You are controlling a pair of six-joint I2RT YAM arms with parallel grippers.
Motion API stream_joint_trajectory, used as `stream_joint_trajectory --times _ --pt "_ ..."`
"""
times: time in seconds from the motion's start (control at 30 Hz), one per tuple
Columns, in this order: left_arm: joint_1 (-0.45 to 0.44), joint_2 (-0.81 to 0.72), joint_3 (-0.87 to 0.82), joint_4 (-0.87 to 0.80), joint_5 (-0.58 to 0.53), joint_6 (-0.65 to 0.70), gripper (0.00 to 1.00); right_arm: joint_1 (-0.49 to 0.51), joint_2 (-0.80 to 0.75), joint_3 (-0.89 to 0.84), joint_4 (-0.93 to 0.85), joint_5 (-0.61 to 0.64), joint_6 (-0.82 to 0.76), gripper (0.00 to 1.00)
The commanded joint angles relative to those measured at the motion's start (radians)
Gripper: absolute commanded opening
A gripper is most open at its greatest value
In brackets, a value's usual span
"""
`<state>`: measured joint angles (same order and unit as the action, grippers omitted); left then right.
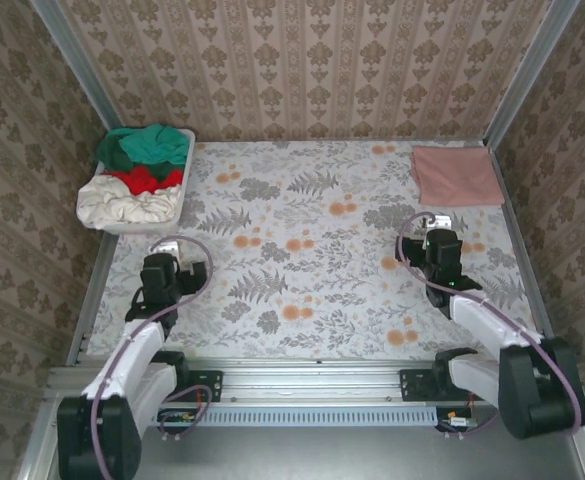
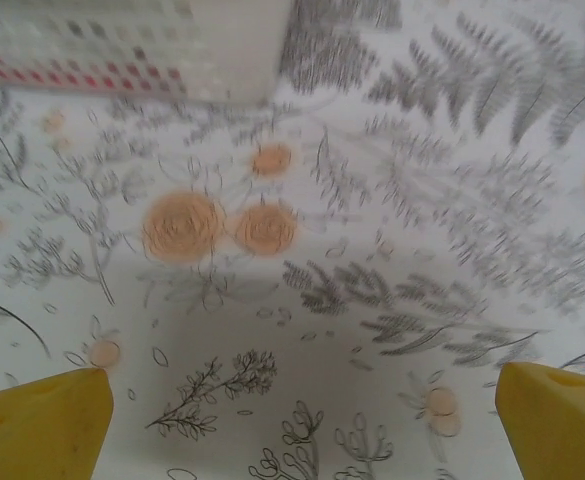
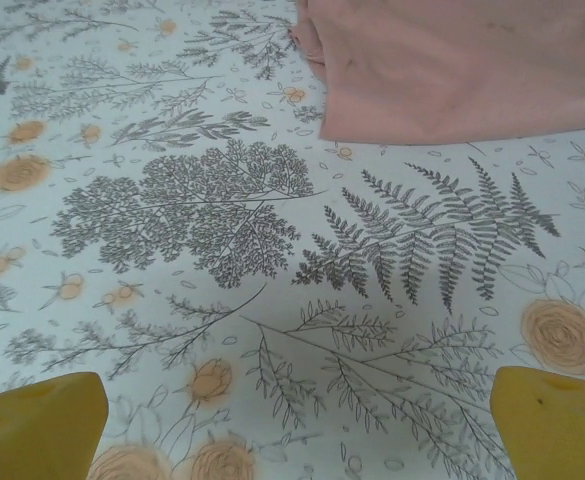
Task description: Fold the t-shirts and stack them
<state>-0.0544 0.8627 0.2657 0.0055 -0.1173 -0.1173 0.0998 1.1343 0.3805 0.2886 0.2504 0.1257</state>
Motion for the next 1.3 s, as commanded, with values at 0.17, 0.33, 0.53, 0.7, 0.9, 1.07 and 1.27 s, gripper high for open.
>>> stream_joint_trajectory --times 0.17,0.33,0.53,0.7,0.9,1.07,1.27 --pt "0.062 0.315 0.066 0.525 0.171 0.112 1.00 -0.044 0.250 0.061 0.385 -0.038 -0.073 1.00" --pt "0.077 0.487 0.135 0.656 0.243 0.130 1.00 -0.049 0.380 0.002 0.588 -0.045 -0.073 1.00" --pt "0.063 0.503 0.141 0.674 0.254 0.166 1.00 -0.056 0.396 0.012 0.593 -0.045 -0.070 1.00" --pt "0.079 0.718 0.029 1.128 0.159 0.147 1.00 -0.055 0.396 0.011 0.596 -0.046 -0.069 1.00" --pt "0.064 0.672 0.121 0.880 0.120 0.143 1.00 -0.056 0.395 0.012 0.594 -0.047 -0.069 1.00" --pt "0.029 0.677 0.133 0.869 0.053 0.165 1.00 -0.056 0.396 0.013 0.593 -0.046 -0.069 1.00" --pt "0.030 0.679 0.133 0.870 0.054 0.165 1.00 -0.056 0.395 0.012 0.594 -0.047 -0.069 1.00"
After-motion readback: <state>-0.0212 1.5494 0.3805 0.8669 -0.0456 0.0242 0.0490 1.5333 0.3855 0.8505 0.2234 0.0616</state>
